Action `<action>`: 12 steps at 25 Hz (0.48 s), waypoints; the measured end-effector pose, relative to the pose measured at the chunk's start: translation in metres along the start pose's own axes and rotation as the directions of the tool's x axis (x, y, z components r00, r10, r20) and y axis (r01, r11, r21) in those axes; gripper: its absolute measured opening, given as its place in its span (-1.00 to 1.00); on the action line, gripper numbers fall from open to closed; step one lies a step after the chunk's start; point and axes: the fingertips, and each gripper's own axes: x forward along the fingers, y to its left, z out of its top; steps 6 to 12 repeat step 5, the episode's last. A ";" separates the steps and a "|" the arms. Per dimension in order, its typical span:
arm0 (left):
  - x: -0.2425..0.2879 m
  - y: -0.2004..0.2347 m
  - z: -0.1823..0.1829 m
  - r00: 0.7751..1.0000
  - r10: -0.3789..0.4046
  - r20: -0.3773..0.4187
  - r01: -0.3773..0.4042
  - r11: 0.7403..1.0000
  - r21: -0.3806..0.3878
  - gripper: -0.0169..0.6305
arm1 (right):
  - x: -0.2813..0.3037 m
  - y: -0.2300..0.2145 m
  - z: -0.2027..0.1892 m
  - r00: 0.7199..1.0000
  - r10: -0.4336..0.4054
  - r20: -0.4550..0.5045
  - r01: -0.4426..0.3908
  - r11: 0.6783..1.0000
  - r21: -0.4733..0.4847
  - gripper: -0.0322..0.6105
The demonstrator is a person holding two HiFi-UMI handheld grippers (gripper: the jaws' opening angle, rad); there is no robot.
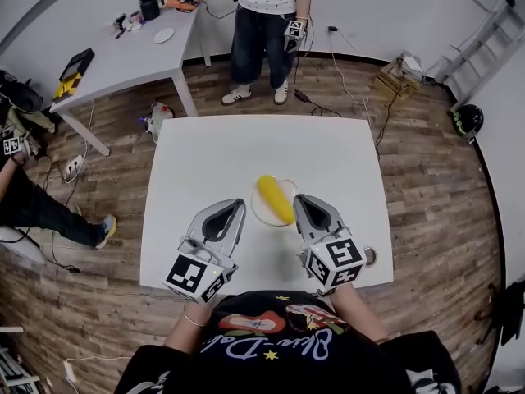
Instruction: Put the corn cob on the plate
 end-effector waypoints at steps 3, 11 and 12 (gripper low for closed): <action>-0.003 0.001 0.000 1.000 0.004 0.001 -0.004 1.000 -0.007 -0.99 | -0.001 0.000 -0.003 1.000 -0.002 -0.008 0.003 1.000 0.016 -0.86; -0.004 0.002 0.002 1.000 0.006 0.004 -0.006 1.000 -0.009 -0.99 | -0.001 0.001 -0.003 1.000 -0.003 -0.013 0.003 1.000 0.021 -0.86; -0.004 0.002 0.002 1.000 0.006 0.004 -0.006 1.000 -0.009 -0.99 | -0.001 0.001 -0.003 1.000 -0.003 -0.013 0.003 1.000 0.021 -0.86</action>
